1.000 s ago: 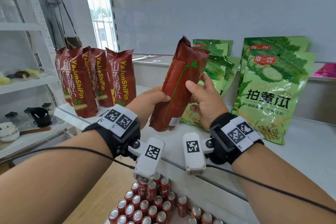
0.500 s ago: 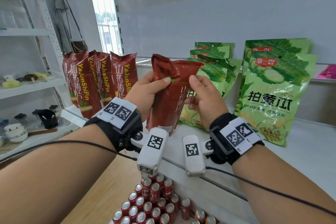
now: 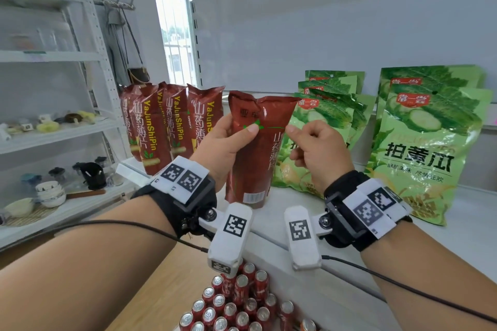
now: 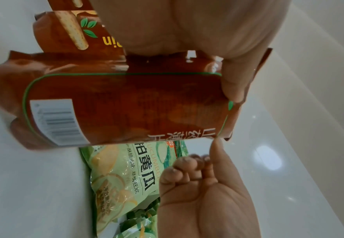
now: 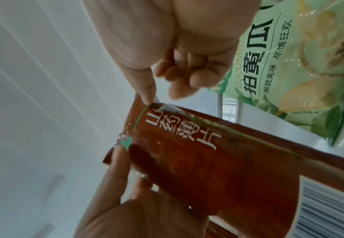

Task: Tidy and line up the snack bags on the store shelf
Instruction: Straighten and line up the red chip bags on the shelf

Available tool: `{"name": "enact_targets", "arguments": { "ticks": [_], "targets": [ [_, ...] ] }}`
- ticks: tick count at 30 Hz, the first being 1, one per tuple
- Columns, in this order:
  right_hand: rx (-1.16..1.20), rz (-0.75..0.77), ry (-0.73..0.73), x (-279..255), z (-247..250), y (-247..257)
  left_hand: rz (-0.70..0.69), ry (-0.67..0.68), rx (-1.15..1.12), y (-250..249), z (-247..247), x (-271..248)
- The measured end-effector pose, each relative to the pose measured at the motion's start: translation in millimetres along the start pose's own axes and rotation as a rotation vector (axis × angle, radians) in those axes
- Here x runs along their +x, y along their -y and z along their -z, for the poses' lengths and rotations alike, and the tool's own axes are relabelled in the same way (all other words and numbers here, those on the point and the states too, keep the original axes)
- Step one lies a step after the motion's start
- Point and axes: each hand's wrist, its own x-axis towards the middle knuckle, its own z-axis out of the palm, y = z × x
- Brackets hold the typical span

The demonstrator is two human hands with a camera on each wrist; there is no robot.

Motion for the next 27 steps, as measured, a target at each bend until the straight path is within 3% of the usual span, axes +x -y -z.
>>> {"name": "enact_targets", "arguments": {
  "ticks": [3,7,12,17,21,27],
  "targets": [
    [-0.012,-0.019,0.19,-5.7,-15.4,3.1,0.023,0.049,0.053,-1.3,8.3,-4.2],
    [-0.042,-0.039,0.314,-7.2,-34.3,4.1,0.042,-0.016,0.055,-9.2,25.7,-5.7],
    [-0.223,0.051,0.27,-4.9,-59.8,-2.6,-0.003,-0.07,0.001,-12.5,46.8,-6.8],
    [-0.182,-0.005,0.254,3.1,-88.6,-7.7,-0.008,-0.174,0.011,-11.2,81.8,-11.9],
    [-0.212,0.048,0.271,11.5,-122.5,-4.1,0.024,-0.289,0.014,-14.3,108.6,-11.0],
    [-0.275,0.027,0.253,23.7,-162.9,-11.7,0.073,-0.318,-0.002,-20.6,134.9,-5.9]
  ]
}}
